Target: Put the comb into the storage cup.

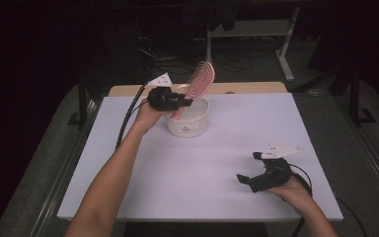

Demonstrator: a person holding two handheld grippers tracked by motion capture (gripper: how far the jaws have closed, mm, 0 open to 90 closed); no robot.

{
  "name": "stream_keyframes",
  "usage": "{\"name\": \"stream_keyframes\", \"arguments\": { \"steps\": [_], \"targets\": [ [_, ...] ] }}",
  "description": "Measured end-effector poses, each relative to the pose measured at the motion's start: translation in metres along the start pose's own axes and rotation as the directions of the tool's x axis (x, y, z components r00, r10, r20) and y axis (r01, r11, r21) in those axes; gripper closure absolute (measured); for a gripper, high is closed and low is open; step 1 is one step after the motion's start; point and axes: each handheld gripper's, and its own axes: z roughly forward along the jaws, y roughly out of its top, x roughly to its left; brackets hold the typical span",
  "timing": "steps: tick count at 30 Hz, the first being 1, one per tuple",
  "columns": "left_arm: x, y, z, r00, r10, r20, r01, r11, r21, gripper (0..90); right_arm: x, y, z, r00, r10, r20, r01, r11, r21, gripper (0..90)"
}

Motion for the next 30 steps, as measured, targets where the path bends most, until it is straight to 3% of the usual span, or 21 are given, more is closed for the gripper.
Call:
{"name": "stream_keyframes", "arguments": {
  "steps": [11, 19, 30],
  "targets": [
    [0.001, -0.01, 0.016, 0.9998, 0.019, -0.006, -0.018, 0.9967, 0.079, 70.2, -0.001, -0.001, 0.0, 1.0, -0.002, 0.0, 0.002, 1.0, 0.0, 0.0],
    [-0.001, -0.015, 0.024, 0.999, 0.043, -0.007, -0.042, 0.9885, 0.145, 70.2, -0.001, -0.001, 0.0, 1.0, -0.002, 0.0, 0.002, 1.0, 0.001, 0.0],
    [0.0, -0.018, 0.029, 0.9994, 0.031, -0.013, -0.028, 0.9864, 0.162, 70.2, 0.0, -0.001, 0.0, 1.0, -0.003, 0.0, 0.003, 1.0, 0.001, 0.0]
  ]
}}
